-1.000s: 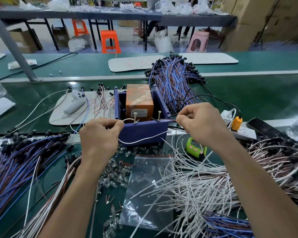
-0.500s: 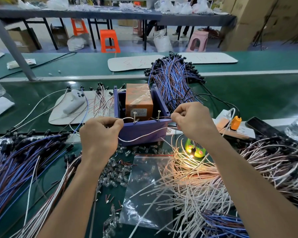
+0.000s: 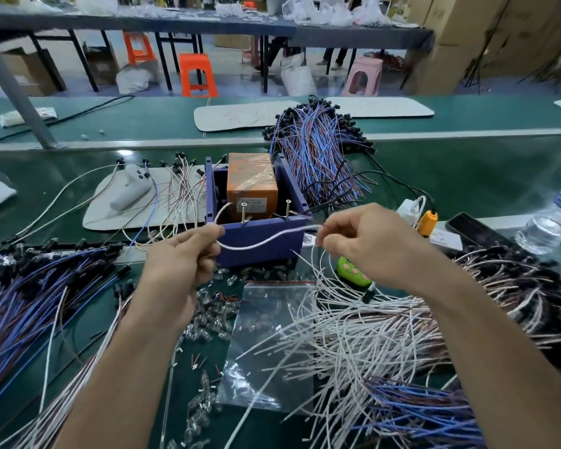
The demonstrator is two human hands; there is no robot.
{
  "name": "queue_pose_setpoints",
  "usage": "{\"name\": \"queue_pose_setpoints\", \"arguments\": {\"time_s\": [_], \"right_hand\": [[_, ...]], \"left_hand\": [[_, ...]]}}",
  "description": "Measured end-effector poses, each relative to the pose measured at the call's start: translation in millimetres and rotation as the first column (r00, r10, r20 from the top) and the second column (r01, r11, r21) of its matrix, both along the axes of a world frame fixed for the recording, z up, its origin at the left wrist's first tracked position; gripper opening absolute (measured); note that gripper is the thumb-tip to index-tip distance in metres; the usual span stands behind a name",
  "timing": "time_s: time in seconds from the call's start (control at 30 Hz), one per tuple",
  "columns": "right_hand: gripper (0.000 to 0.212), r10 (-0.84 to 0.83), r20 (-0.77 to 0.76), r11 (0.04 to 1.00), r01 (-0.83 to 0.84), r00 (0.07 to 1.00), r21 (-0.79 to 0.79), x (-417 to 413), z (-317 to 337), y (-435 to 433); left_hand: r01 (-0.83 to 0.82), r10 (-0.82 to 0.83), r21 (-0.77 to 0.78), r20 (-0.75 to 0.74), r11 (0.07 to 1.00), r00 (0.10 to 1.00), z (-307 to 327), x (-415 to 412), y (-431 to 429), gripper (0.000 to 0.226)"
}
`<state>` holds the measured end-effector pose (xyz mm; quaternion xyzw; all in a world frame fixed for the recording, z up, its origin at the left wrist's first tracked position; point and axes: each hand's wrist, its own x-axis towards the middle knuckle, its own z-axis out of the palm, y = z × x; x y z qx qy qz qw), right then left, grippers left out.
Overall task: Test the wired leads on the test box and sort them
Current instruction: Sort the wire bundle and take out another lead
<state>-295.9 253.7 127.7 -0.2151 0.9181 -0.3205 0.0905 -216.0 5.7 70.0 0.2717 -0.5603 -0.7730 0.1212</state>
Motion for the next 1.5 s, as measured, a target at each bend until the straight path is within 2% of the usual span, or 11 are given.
{"name": "queue_pose_setpoints", "arguments": {"time_s": [0.17,0.33,0.43,0.57,0.8,0.93,1.1,1.2,1.3,1.4,1.5], "right_hand": [[0.026,0.02,0.037,0.978,-0.011,0.999,-0.208,24.9,-19.5,-25.5],[0.021,0.002,-0.161,0.915,-0.067,0.987,-0.399,57.8,-33.6,-55.6],[0.023,0.06,0.033,0.847,-0.033,0.998,-0.53,70.3,-41.6,-67.9],[0.032,0.116,0.472,0.604,0.316,0.874,-0.732,80.1,-43.6,-78.9],[0.031,0.264,0.734,0.282,0.678,0.626,-0.679,75.4,-47.9,-74.8],[0.028,0.403,0.743,0.093,0.784,0.534,-0.613,71.6,-53.7,-67.0],[0.021,0.498,0.676,-0.004,0.781,0.543,-0.624,77.1,-63.8,-50.1],[0.022,0.371,0.708,0.08,0.739,0.601,-0.669,80.3,-72.1,-25.6],[0.027,-0.04,0.726,0.357,0.688,0.687,-0.631,79.0,-77.9,0.2],[0.029,-0.43,0.406,0.677,0.585,0.806,-0.445,81.6,-75.9,14.1],[0.016,-0.371,-0.042,0.862,0.328,0.928,-0.388,92.2,-63.1,8.5]], "left_hand": [[0.148,-0.141,0.182,-0.05,0.972,0.989,-0.8,14.2,14.3,0.012],[0.174,-0.168,0.08,-0.075,0.982,0.983,1.8,26.7,19.2,0.021],[0.178,-0.19,-0.132,-0.084,0.975,0.978,0.1,33.9,20.3,0.037],[0.108,-0.132,-0.303,-0.058,0.947,0.99,-9.8,43.8,16.5,0.03],[0.148,-0.102,-0.444,0.126,0.884,0.987,-32.0,62.1,8.7,0.015],[0.399,-0.333,-0.563,0.221,0.724,0.917,-45.6,68.5,14.9,0.062],[0.681,-0.613,-0.428,0.307,0.594,0.728,-51.1,67.7,25.8,0.037],[0.641,-0.609,-0.384,0.218,0.665,0.763,-49.4,69.8,20.2,0.027],[0.446,-0.424,-0.366,0.145,0.817,0.894,-52.2,66.6,13.6,0.022],[0.366,-0.35,-0.438,0.12,0.821,0.929,-51.7,64.7,8.6,0.015],[0.391,-0.398,-0.5,0.097,0.773,0.912,-44.4,64.7,14.2,0.002]]}}
